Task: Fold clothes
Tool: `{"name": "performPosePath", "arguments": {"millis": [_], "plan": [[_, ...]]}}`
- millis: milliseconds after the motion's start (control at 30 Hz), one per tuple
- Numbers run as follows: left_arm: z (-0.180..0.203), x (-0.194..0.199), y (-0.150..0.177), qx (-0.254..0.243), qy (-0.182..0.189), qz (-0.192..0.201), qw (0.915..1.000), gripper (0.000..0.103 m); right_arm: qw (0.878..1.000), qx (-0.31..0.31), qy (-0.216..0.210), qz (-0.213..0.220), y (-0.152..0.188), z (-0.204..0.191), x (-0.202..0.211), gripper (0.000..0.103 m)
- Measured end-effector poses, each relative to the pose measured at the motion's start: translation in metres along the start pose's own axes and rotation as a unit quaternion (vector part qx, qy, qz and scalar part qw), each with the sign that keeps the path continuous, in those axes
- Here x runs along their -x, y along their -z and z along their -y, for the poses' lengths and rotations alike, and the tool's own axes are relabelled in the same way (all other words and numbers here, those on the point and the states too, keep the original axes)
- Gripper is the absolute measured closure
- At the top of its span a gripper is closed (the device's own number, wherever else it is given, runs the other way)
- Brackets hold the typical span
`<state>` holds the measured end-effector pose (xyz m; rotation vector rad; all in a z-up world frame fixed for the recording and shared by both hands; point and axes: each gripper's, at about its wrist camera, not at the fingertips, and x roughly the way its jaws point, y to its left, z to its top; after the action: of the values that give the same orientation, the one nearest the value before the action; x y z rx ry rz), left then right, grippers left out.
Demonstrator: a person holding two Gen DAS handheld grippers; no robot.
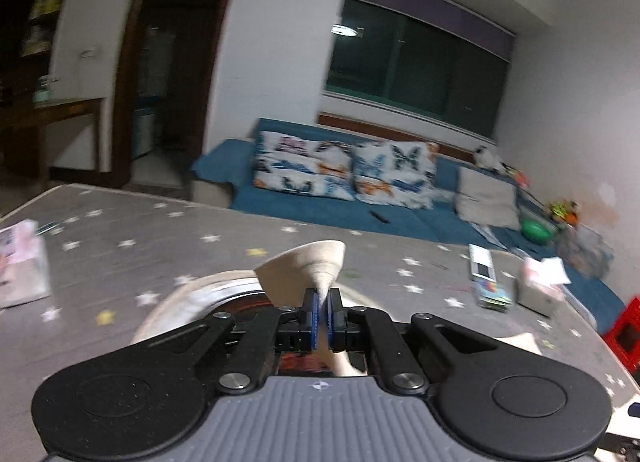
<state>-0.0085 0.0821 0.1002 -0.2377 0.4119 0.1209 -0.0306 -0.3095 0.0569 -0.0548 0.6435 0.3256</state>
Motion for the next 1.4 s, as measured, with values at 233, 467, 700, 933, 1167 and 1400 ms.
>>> {"name": "performPosePath", "arguments": {"millis": [233,467,700,933,1167,1400], "plan": [[-0.044,0.007,0.01,0.03,-0.04,-0.008,0.9987,0.098,0.991,0.087,-0.105,-0.011,-0.013,-0.07,-0.006,0.011],[-0.062,0.01,0.022,0.053,-0.051,-0.018,0.9972,0.098,0.959,0.187,-0.211,-0.036,-0.011,-0.148,-0.01,0.026],[-0.068,0.014,0.025,0.058,-0.055,-0.019,0.9966,0.098,0.937,0.246,-0.233,-0.079,0.013,-0.199,-0.036,0.059],[-0.074,0.021,0.02,0.067,-0.061,-0.011,0.9958,0.099,0.938,0.229,-0.244,-0.089,0.011,-0.189,-0.037,0.095],[-0.072,0.054,0.016,0.059,-0.058,0.015,0.9965,0.099,0.917,0.221,-0.314,-0.111,0.012,-0.177,-0.015,0.097],[-0.1,0.046,0.049,0.08,-0.118,-0.043,0.9889,0.098,0.903,0.236,-0.338,-0.121,0.032,-0.186,-0.014,0.084]]}}
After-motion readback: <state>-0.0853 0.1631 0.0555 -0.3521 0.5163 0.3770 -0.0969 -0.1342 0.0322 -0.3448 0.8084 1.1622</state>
